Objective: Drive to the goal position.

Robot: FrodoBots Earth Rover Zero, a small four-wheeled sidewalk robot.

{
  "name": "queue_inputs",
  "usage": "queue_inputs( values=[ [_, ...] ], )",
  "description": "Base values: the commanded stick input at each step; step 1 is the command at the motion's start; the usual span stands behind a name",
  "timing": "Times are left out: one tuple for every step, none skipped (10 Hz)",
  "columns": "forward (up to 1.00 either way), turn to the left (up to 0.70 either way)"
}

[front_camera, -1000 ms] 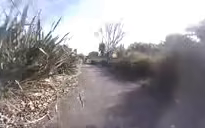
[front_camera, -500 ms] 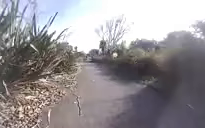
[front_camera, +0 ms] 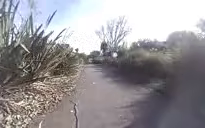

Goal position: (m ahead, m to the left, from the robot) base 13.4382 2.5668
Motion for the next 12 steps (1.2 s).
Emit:
queue_inputs(
  values=[
    [0.45,-0.27],
    [0.45,-0.27],
    [0.45,-0.27],
    [0.45,-0.27],
    [0.45,-0.27],
    [0.45,-0.27],
    [0.45,-0.27],
    [0.45,-0.27],
    [0.45,-0.27],
    [0.45,0.00],
    [0.45,0.00],
    [0.45,0.00]
  ],
)
